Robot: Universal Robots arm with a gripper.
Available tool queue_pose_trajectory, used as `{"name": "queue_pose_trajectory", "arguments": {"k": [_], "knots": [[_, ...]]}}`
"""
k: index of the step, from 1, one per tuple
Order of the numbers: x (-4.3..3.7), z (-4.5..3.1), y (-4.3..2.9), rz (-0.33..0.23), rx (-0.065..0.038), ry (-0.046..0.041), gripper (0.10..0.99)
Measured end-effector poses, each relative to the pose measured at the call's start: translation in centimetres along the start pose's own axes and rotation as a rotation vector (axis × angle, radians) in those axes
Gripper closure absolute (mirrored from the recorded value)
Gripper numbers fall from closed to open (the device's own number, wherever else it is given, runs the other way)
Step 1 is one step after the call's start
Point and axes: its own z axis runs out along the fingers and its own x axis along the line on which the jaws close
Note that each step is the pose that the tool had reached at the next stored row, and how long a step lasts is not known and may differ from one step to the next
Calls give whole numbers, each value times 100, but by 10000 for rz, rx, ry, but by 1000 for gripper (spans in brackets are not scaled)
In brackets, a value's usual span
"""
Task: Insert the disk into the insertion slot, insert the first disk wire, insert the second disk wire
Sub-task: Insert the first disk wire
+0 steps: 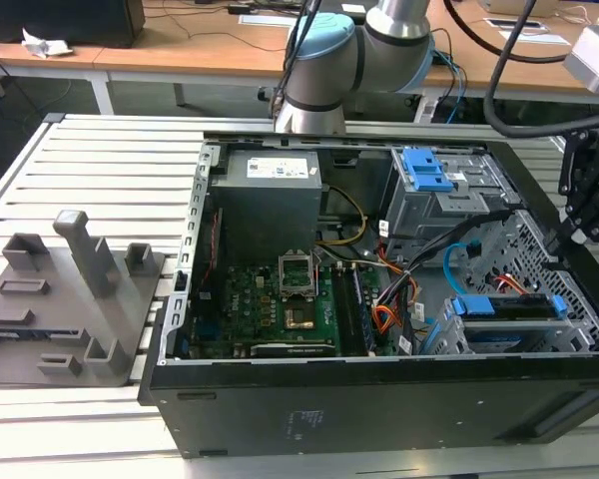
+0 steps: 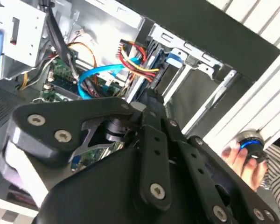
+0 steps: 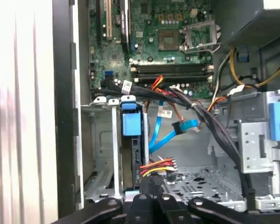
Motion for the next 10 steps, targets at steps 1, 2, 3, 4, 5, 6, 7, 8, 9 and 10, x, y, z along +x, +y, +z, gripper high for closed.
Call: {"name": "queue_pose_trajectory", "arguments": {"k": [1,2,3,4,5,6,7,8,9,10], "knots": [[0,0,0,0,0,-1,980],[0,-2,3,0,0,1,980],[5,3,88,-2,1,1,980],[10,6,161,0,2,2,980],[14,11,232,0,2,-1,980],[17,13,288,0,2,1,980],[18,14,309,0,2,1,980],[21,16,328,1,2,0,980],[20,15,328,-1,2,2,980],[19,15,328,-1,2,1,980]]}}
